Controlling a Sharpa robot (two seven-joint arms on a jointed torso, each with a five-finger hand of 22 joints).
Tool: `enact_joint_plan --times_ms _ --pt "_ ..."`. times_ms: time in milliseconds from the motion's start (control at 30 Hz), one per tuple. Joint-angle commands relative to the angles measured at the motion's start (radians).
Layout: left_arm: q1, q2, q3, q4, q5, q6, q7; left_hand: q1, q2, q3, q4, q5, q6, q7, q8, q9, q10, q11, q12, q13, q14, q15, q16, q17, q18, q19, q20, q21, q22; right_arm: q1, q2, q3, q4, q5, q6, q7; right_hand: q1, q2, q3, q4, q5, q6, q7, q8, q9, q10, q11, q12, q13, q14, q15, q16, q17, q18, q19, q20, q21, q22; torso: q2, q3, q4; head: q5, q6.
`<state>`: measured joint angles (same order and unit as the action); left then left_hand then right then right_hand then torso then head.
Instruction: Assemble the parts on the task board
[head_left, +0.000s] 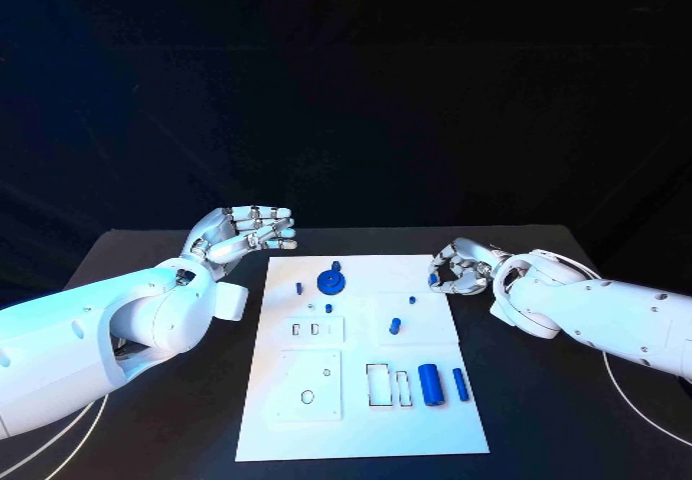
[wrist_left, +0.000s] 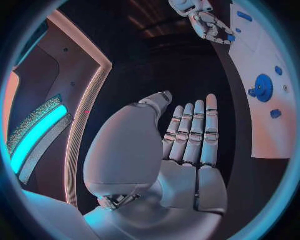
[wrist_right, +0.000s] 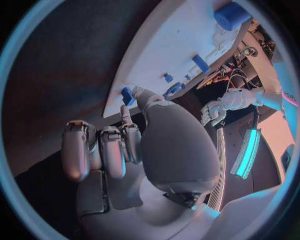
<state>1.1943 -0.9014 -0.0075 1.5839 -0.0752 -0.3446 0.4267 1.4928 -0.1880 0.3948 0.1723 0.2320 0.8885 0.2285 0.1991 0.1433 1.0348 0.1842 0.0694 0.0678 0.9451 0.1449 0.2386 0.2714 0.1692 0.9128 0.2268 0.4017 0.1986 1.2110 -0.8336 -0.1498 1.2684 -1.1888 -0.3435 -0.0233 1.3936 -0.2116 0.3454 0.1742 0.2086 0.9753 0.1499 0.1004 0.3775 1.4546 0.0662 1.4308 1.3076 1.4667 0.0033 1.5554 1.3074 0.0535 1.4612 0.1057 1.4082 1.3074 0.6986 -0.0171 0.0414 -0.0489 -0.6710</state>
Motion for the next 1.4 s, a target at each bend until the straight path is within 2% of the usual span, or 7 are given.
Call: enact_joint_plan --times_ms 33,267,633,1100,1400 --pt "0.002 0.001 0.001 0.002 0.004 0.016 0.004 -0.005 0.002 -0.002 -0.005 -0.004 -0.005 0.008 -0.004 0.001 -0.008 0.001 -0.005 -0.001 -0.008 -0.003 -0.006 0.001 0.004 -0.008 0.000 0.003 0.001 -0.001 0.005 0.000 -0.003 0.000 0.001 0.001 0.002 0.014 0.010 0.000 -0.005 0.008 -0.002 0.006 0.000 0.009 -0.001 0.006 0.141 0.096 -0.008 0.005 0.228 -0.011 0.012 -0.003 0.006 0.143 0.000 -0.0001 0.0009 0.000 -0.001" --pt "0.002 -0.001 0.001 0.002 0.004 0.017 0.002 -0.005 0.003 -0.002 -0.007 -0.004 -0.006 0.008 -0.004 0.001 -0.009 0.001 -0.004 -0.001 -0.009 -0.003 -0.007 0.002 0.004 -0.010 0.000 0.005 0.002 -0.001 0.013 0.000 -0.008 -0.003 0.006 -0.001 0.003 0.015 0.014 -0.001 -0.006 0.010 -0.003 0.007 0.000 0.011 -0.001 0.008 0.143 0.096 -0.009 0.006 0.230 -0.012 0.014 -0.003 0.008 0.146 0.000 0.0001 -0.0010 0.001 -0.005" --pt "0.002 -0.001 0.001 0.001 0.004 0.019 0.000 -0.005 0.003 -0.002 -0.007 -0.004 -0.006 0.008 -0.004 0.001 -0.009 0.001 -0.004 -0.001 -0.009 -0.003 -0.007 0.002 0.004 -0.010 0.000 0.005 0.002 -0.001 0.015 0.000 -0.014 -0.015 0.013 -0.009 0.005 0.018 0.030 -0.005 -0.007 0.022 -0.006 0.012 0.000 0.016 -0.005 0.013 0.147 0.097 -0.012 0.007 0.234 -0.014 0.019 -0.006 0.015 0.151 -0.001 0.0010 -0.0004 0.001 -0.007" --pt "0.002 -0.001 0.001 0.000 0.004 0.020 0.000 -0.005 0.003 -0.002 -0.007 -0.004 -0.006 0.008 -0.004 0.001 -0.009 0.001 -0.004 -0.001 -0.009 -0.003 -0.007 0.002 0.004 -0.010 0.000 0.005 0.002 -0.001 0.015 0.000 -0.017 -0.017 0.021 -0.012 0.005 0.018 0.035 -0.007 -0.007 0.025 -0.006 0.013 0.000 0.019 -0.005 0.016 0.150 0.098 -0.012 0.008 0.238 -0.016 0.023 -0.007 0.022 0.157 0.000 0.0013 -0.0011 0.000 -0.006" --pt "0.002 -0.001 0.001 0.000 0.004 0.020 0.000 -0.006 0.003 -0.001 -0.009 -0.004 -0.007 0.009 -0.004 0.001 -0.011 0.001 -0.005 -0.001 -0.009 -0.002 -0.008 0.003 0.004 -0.012 0.000 0.007 0.003 -0.001 0.018 0.000 -0.018 -0.017 0.012 -0.006 -0.003 0.034 0.065 -0.010 -0.006 0.063 -0.018 0.036 0.005 0.028 -0.015 0.026 0.158 0.099 -0.021 0.010 0.243 -0.018 0.030 -0.014 0.032 0.166 0.000 0.0006 -0.0008 -0.002 -0.007"
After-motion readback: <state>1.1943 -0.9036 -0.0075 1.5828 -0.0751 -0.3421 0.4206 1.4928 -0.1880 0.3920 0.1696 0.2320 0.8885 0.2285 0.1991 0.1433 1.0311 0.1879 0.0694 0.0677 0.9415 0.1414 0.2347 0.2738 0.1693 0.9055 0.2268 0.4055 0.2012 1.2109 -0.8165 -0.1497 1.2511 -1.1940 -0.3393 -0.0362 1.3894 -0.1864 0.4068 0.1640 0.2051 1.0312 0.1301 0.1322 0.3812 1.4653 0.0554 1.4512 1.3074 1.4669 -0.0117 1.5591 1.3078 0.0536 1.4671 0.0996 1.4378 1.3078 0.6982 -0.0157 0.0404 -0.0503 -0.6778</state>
